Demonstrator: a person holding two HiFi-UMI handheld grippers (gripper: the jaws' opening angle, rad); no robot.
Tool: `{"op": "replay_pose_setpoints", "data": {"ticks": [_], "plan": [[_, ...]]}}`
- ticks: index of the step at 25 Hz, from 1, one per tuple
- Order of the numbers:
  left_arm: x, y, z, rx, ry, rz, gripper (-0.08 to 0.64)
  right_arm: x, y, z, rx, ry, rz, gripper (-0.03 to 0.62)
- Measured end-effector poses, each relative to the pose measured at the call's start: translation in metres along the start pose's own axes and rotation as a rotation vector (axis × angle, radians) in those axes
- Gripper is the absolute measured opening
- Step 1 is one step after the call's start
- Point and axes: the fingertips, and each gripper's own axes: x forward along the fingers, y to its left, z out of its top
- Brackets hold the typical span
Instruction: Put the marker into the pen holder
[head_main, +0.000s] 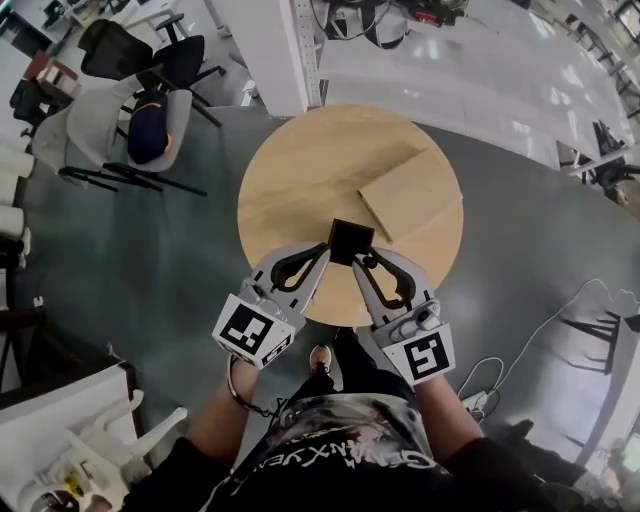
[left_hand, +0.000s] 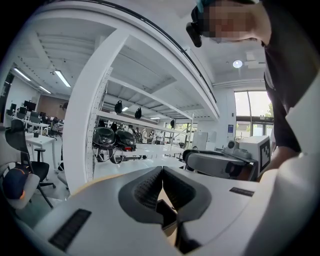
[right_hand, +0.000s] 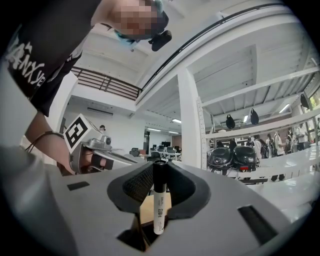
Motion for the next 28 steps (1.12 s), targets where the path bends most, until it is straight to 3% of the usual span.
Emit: {"op": "replay_pose_setpoints", "data": {"ticks": [28], "plan": [[0.031, 0.011, -0.051, -0.039, 0.068, 0.024, 0.021, 0.016, -0.014, -0.121, 0.01, 0.122, -0.004, 0.078]]}}
